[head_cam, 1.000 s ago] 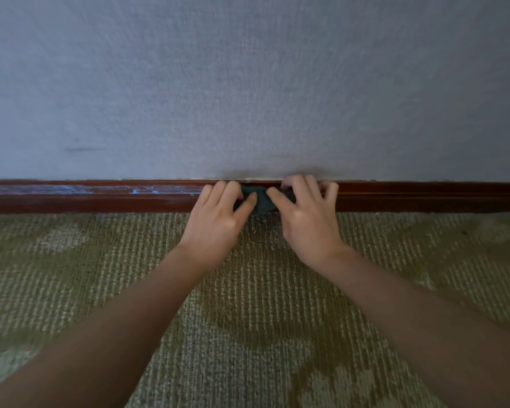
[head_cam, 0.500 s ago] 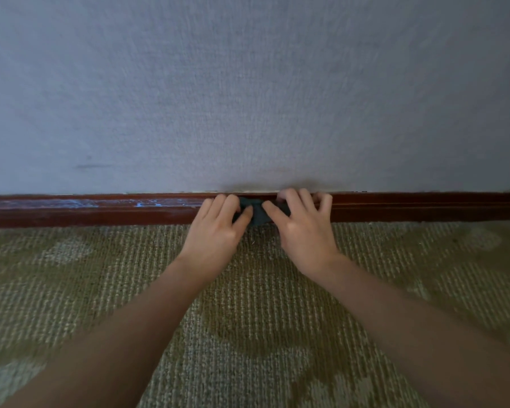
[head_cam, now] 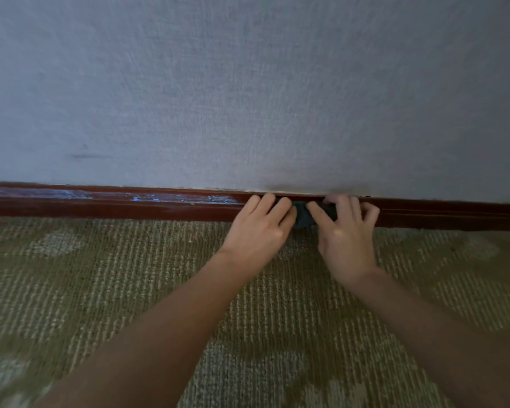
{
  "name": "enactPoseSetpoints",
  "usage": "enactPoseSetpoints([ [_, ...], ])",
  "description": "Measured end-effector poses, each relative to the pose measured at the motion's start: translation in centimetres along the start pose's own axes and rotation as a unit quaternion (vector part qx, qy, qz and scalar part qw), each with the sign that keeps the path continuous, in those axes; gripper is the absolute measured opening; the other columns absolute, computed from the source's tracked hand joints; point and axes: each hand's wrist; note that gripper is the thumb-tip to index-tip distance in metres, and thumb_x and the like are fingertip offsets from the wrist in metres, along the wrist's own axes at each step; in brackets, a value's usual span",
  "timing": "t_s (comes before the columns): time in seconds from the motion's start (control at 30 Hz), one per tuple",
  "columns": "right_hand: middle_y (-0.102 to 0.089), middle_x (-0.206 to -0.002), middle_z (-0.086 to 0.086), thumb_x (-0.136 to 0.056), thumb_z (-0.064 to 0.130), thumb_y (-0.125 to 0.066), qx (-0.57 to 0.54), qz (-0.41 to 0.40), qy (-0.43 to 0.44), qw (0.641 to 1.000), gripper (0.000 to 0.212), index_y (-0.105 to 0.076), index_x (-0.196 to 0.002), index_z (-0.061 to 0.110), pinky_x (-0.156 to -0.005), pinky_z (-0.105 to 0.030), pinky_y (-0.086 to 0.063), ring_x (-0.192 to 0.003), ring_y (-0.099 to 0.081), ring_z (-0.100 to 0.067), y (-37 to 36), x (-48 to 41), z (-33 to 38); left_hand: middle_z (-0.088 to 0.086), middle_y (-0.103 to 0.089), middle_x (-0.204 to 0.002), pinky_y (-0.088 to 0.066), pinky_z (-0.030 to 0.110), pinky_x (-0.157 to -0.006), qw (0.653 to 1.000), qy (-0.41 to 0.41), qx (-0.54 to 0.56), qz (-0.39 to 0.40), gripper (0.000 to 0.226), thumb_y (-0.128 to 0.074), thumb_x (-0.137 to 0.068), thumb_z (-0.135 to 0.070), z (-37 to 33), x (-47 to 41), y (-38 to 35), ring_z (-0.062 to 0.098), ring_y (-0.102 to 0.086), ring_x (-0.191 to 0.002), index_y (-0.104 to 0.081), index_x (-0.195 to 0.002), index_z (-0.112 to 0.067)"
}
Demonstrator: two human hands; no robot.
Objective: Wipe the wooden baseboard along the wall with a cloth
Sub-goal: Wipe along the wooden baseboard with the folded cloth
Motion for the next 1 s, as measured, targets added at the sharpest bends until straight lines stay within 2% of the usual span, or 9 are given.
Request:
enactPoseSetpoints([
  [0.17,-0.059,-0.093,-0.020,-0.054,-0.008,-0.076,-0.029,0.019,0.012,0.999,0.051,-0.068,-0.103,0.003,-0.070,-0.045,-0.039,-0.091,-0.043,-0.029,-0.5,-0.4,2.2,0.012,-0.066,-0.088,-0.043,0.036,-0.067,0.999,-0.012,-0.038,-0.020,0.037,-0.041,-0.080,-0.007,1.9,1.8,-0.2,0.028,-0.060,-0.074,-0.070,-0.101,-0.002],
  [0.3,-0.059,-0.093,-0.018,-0.054,-0.005,-0.078,-0.026,0.035,0.025,0.999,0.051,-0.068,-0.103,0.007,-0.074,-0.042,-0.031,-0.091,-0.048,-0.030,-0.4,-0.8,2.1,0.017,-0.065,-0.087,-0.032,0.037,-0.070,0.998,-0.001,-0.037,-0.049,0.034,-0.042,-0.081,-0.004,2.3,2.5,-0.6,0.029,-0.044,-0.081,-0.070,-0.099,0.002],
  [0.4,-0.059,-0.093,-0.018,-0.056,-0.006,-0.075,-0.007,0.031,0.037,0.999,0.048,-0.068,-0.102,0.007,-0.073,-0.040,-0.026,-0.091,-0.042,-0.028,0.1,-0.4,0.3,0.015,-0.065,-0.087,-0.038,0.037,-0.069,0.998,-0.007,-0.032,-0.045,0.034,-0.042,-0.081,-0.005,1.0,1.3,-0.8,0.029,-0.053,-0.078,-0.070,-0.100,0.001],
  [0.5,-0.059,-0.091,-0.020,-0.058,-0.007,-0.076,0.024,0.024,0.039,0.999,0.048,-0.068,-0.103,0.007,-0.070,-0.039,-0.026,-0.088,-0.048,-0.030,0.4,0.3,-1.5,0.010,-0.065,-0.084,-0.045,0.032,-0.063,0.999,-0.023,-0.022,-0.026,0.035,-0.042,-0.081,-0.008,-0.3,-0.1,-0.7,0.026,-0.059,-0.070,-0.070,-0.099,-0.001],
  [0.6,-0.060,-0.089,-0.020,-0.057,-0.009,-0.077,0.024,0.015,0.025,0.999,0.047,-0.069,-0.102,0.005,-0.069,-0.040,-0.033,-0.080,-0.057,-0.033,0.2,0.4,-1.4,0.008,-0.065,-0.085,-0.046,0.029,-0.061,1.000,-0.020,-0.016,-0.014,0.037,-0.039,-0.081,-0.009,-0.6,-0.5,-0.5,0.024,-0.059,-0.070,-0.070,-0.099,-0.002],
  [0.77,-0.060,-0.090,-0.019,-0.056,-0.011,-0.076,-0.018,-0.001,-0.016,1.000,0.045,-0.069,-0.098,0.002,-0.068,-0.042,-0.039,-0.083,-0.058,-0.034,0.2,0.2,0.7,0.008,-0.066,-0.087,-0.048,0.030,-0.064,0.999,-0.026,-0.025,-0.008,0.038,-0.040,-0.080,-0.008,0.4,0.0,0.0,0.024,-0.061,-0.074,-0.070,-0.102,-0.004],
  [0.83,-0.060,-0.090,-0.019,-0.056,-0.008,-0.076,-0.024,0.012,0.004,1.000,0.044,-0.069,-0.099,0.002,-0.069,-0.042,-0.041,-0.083,-0.059,-0.034,0.2,-0.2,1.6,0.010,-0.066,-0.087,-0.048,0.031,-0.064,0.999,-0.027,-0.035,-0.008,0.030,-0.052,-0.078,-0.008,1.3,0.8,0.2,0.026,-0.062,-0.073,-0.071,-0.101,-0.003],
  [0.9,-0.061,-0.090,-0.019,-0.055,-0.005,-0.078,-0.035,0.027,0.008,0.999,0.047,-0.069,-0.100,0.002,-0.069,-0.043,-0.043,-0.083,-0.060,-0.034,0.0,-0.8,2.7,0.012,-0.066,-0.087,-0.049,0.032,-0.063,0.999,-0.020,-0.039,0.005,0.034,-0.069,-0.067,-0.005,2.3,1.9,0.4,0.029,-0.062,-0.073,-0.070,-0.100,0.000],
  [1.0,-0.061,-0.089,-0.018,-0.053,-0.003,-0.082,-0.043,0.050,0.024,0.998,0.051,-0.069,-0.102,0.003,-0.068,-0.042,-0.045,-0.082,-0.060,-0.033,0.0,-1.4,3.9,0.014,-0.066,-0.087,-0.048,0.034,-0.062,0.999,-0.011,-0.041,0.019,0.033,-0.050,-0.072,-0.005,3.2,2.9,0.9,0.030,-0.061,-0.072,-0.071,-0.098,0.002],
])
Point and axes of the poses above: each hand's wrist, its own x-axis away from the middle knuckle, its own y-axis out of the back of the hand, z = x × y
